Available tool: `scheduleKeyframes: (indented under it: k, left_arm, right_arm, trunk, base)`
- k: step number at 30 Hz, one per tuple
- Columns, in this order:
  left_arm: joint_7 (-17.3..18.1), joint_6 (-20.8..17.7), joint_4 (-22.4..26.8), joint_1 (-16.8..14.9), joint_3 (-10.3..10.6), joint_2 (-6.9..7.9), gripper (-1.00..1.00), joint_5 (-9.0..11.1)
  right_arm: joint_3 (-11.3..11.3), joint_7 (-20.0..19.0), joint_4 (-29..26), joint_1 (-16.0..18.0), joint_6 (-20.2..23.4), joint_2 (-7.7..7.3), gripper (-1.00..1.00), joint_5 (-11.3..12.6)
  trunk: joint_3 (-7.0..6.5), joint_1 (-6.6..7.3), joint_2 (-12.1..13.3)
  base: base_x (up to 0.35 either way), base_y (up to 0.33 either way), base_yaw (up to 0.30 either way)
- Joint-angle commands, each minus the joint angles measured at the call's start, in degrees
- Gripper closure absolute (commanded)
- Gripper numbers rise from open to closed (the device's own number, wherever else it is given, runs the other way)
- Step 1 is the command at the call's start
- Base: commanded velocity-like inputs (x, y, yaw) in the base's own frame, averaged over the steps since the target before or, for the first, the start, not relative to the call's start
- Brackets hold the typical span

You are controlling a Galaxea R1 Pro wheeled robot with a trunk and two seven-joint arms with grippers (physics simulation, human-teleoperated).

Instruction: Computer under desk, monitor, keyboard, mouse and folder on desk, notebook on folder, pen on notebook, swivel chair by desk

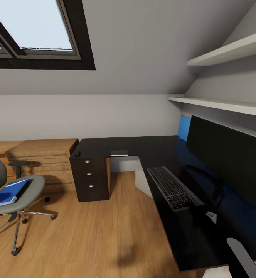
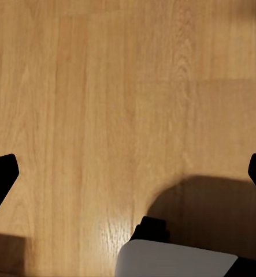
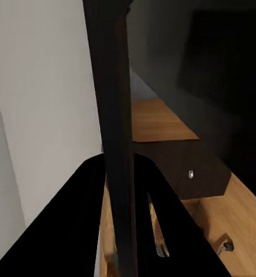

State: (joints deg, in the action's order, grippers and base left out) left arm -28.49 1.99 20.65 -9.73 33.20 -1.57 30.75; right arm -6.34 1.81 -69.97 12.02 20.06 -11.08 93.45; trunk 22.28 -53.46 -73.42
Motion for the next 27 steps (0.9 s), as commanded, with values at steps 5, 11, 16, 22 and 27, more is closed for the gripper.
scheduleKeyframes:
  k: [5, 11, 16, 22, 27]
  left_arm:
    - [-0.34, 1.5, 0.01, -0.05, 0.54, 0.05, -1.0, 0.55]
    - [-0.34, 1.87, 0.01, -0.08, 0.55, 0.06, -1.0, 0.54]
    - [-0.34, 1.88, 0.01, -0.05, 0.55, 0.04, -1.0, 0.54]
    - [-0.34, 1.88, 0.01, -0.07, 0.55, 0.04, -1.0, 0.54]
    - [-0.34, 1.88, 0.01, -0.08, 0.47, 0.08, -1.0, 0.55]
  right_arm:
    - [0.06, 0.11, 1.36, 0.09, -1.3, 0.75, 1.0, -0.28]
    - [0.18, 0.07, 2.37, 0.11, -3.52, 4.4, 1.0, -11.93]
    - [0.22, 0.11, 2.42, 0.11, -5.18, 4.62, 1.0, -12.63]
    - [0.41, 0.1, 2.55, 0.11, -7.86, 5.12, 1.0, -12.64]
    - [0.37, 0.18, 2.75, 0.11, -8.09, 5.5, 1.0, -12.57]
  trunk:
    - [0.06, 0.0, -0.03]
    - [0.06, 0.0, -0.03]
    - [0.06, 0.0, -0.03]
    - [0.06, 0.0, -0.03]
    - [0.06, 0.0, -0.03]
  base:
    - [0.0, -0.156, 0.0]
    - [0.0, -0.018, 0.0]
    - [0.05, -0.046, 0.0]
    - [0.117, -0.106, 0.0]
    - [0.028, -0.013, 0.0]
